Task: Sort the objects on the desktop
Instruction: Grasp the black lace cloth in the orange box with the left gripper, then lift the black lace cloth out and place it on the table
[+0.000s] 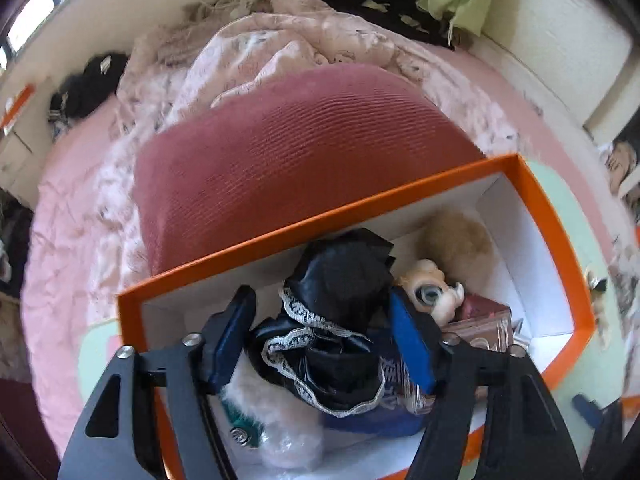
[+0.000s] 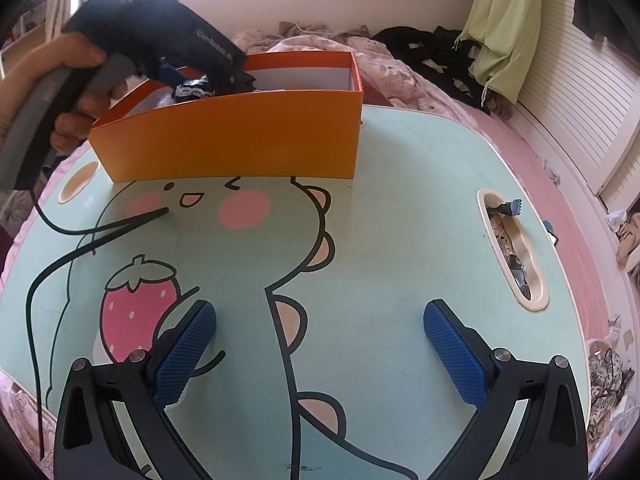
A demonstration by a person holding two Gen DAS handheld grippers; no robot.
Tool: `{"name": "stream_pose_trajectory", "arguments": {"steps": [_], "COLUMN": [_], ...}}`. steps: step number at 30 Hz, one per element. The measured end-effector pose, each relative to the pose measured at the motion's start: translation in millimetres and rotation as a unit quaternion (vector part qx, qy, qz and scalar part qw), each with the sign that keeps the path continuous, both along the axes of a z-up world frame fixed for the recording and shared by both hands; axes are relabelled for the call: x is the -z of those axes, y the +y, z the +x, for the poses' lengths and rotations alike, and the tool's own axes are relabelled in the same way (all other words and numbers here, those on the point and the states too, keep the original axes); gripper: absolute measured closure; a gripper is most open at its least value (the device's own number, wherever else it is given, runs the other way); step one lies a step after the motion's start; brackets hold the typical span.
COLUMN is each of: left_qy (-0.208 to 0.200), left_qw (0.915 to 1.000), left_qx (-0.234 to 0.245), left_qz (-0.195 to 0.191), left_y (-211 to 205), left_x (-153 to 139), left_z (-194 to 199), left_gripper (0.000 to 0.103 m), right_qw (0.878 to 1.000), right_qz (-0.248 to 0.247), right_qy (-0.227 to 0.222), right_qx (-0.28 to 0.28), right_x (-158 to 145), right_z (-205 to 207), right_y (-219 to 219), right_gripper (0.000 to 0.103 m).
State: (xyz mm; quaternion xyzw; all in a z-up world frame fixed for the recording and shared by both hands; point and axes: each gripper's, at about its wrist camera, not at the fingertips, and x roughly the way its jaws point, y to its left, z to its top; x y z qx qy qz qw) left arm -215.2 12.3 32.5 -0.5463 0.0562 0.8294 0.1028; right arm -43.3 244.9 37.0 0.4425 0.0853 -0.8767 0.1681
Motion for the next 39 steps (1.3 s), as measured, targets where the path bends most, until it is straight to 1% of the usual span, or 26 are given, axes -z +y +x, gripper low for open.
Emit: {"name": "stream_pose_trajectory", "arguments": {"steps": [1, 3, 5, 6, 7, 10, 11, 13, 15, 17, 18, 21, 22, 23, 24, 26, 28, 29, 31, 33, 34, 35, 36, 37, 38, 39], "left_qy": [-0.002, 0.008, 0.045, 0.077, 0.098, 0.159, 0.170, 0.183, 0.169, 0.142, 0.127, 0.103, 0.101, 0.104, 0.114, 0.139, 0.147, 0.146, 0.146, 0.165, 0.179, 0.195, 0.206, 0.224, 0.244, 0.267], "left_qw": [0.9998, 0.9975, 0.9947, 0.9917, 0.9892, 0.9780, 0.9759, 0.9730, 0.9754, 0.9807, 0.9820, 0.9801, 0.9807, 0.9823, 0.9831, 0.9802, 0.9790, 0.9795, 0.9814, 0.9819, 0.9813, 0.9797, 0.9768, 0.9688, 0.9552, 0.9359], "left_qx": [-0.004, -0.006, -0.001, 0.002, 0.005, 0.024, 0.028, 0.036, 0.033, 0.020, 0.011, 0.004, -0.001, -0.008, -0.018, -0.019, -0.012, -0.007, 0.007, 0.000, -0.012, -0.034, -0.056, -0.090, -0.125, -0.163], "left_qz": [0.019, 0.070, 0.093, 0.103, 0.109, 0.132, 0.135, 0.136, 0.137, 0.133, 0.139, 0.170, 0.167, 0.156, 0.142, 0.140, 0.141, 0.138, 0.125, 0.093, 0.069, 0.033, -0.003, -0.056, -0.110, -0.162], "left_y": [-3.5, -13.0, -15.1, -18.4, -19.8, -25.4, -26.2, -27.6, -27.6, -28.0, -27.8, -27.9, -26.4, -25.0, -23.6, -22.6, -25.0, -27.0, -38.0, -59.7, -72.6, -87.2, -96.2, -105.2, -112.8, -116.5], "left_x": [-0.5, -9.4, -27.6, -43.2, -54.7, -85.3, -89.9, -85.3, -64.8, -36.0, -19.0, 4.3, 8.0, 8.8, 7.6, 2.7, -2.9, -6.2, -19.0, -41.3, -55.4, -74.2, -86.7, -99.9, -109.9, -116.9], "left_z": [1.4, 10.2, 23.7, 38.6, 51.8, 103.5, 113.8, 148.9, 167.7, 172.7, 174.0, 177.0, 177.2, 181.6, 184.6, 199.9, 211.1, 214.4, 221.7, 231.0, 234.6, 239.4, 242.3, 244.7, 245.8, 246.2], "left_gripper": [0.059, 0.063, 0.063, 0.063, 0.063, 0.063, 0.063, 0.062, 0.062, 0.062, 0.062, 0.061, 0.055, 0.047, 0.043, 0.035, 0.031, 0.031, 0.031, 0.031, 0.031, 0.031, 0.031, 0.031, 0.030, 0.029], "right_qw": [1.000, 1.000, 1.000, 1.000, 1.000, 1.000, 1.000, 1.000, 1.000, 1.000, 1.000, 1.000, 1.000, 1.000, 1.000, 1.000, 1.000, 1.000, 0.999, 0.998, 0.997, 0.997, 0.996, 0.994, 0.993, 0.991], "right_qz": [0.000, 0.000, 0.000, 0.000, 0.000, 0.000, 0.000, 0.000, 0.000, 0.000, 0.000, 0.000, 0.000, 0.000, 0.000, 0.000, -0.002, -0.006, -0.038, -0.067, -0.074, -0.080, -0.089, -0.100, -0.113, -0.126], "right_qy": [0.000, 0.000, 0.000, 0.000, 0.000, 0.000, 0.000, 0.000, -0.001, 0.000, 0.000, 0.000, 0.000, 0.000, 0.000, 0.000, -0.001, -0.003, -0.007, 0.005, 0.013, 0.020, 0.026, 0.029, 0.029, 0.027], "right_qx": [0.000, 0.000, 0.000, 0.000, 0.000, 0.000, 0.000, 0.000, 0.000, -0.001, -0.001, -0.001, -0.001, -0.001, -0.001, -0.001, -0.001, 0.000, -0.002, -0.002, -0.003, -0.005, -0.012, -0.020, -0.031, -0.044], "right_x": [0.1, -0.4, -0.6, -1.7, -0.5, 1.3, 1.3, 1.2, 0.8, 0.6, 1.5, 1.3, 1.3, 1.2, 0.9, 0.1, -0.7, -0.6, -5.2, -15.7, -26.3, -35.1, -45.4, -56.3, -65.7, -74.8], "right_z": [-0.2, -0.3, -0.4, -0.4, -0.4, -4.1, -4.1, -4.4, -4.6, -4.3, -4.5, -4.3, -4.2, -4.2, -4.3, -3.6, -3.1, -4.8, -8.2, -17.0, -19.9, -23.9, -31.2, -40.3, -46.9, -55.1], "right_y": [0.4, 0.6, 0.9, 0.2, 1.5, -1.7, -1.5, -1.6, -1.7, -0.6, 0.1, 0.4, 0.8, 1.0, 1.0, 2.1, 2.8, 2.6, 6.7, 7.4, 11.0, 11.2, 9.7, 5.8, 0.8, -7.6], "right_gripper": [0.000, 0.000, 0.000, 0.000, 0.000, 0.000, 0.000, 0.000, 0.000, 0.000, 0.000, 0.000, 0.000, 0.000, 0.000, 0.000, 0.000, 0.000, 0.000, 0.000, 0.000, 0.000, 0.000, 0.000, 0.000, 0.000]}}
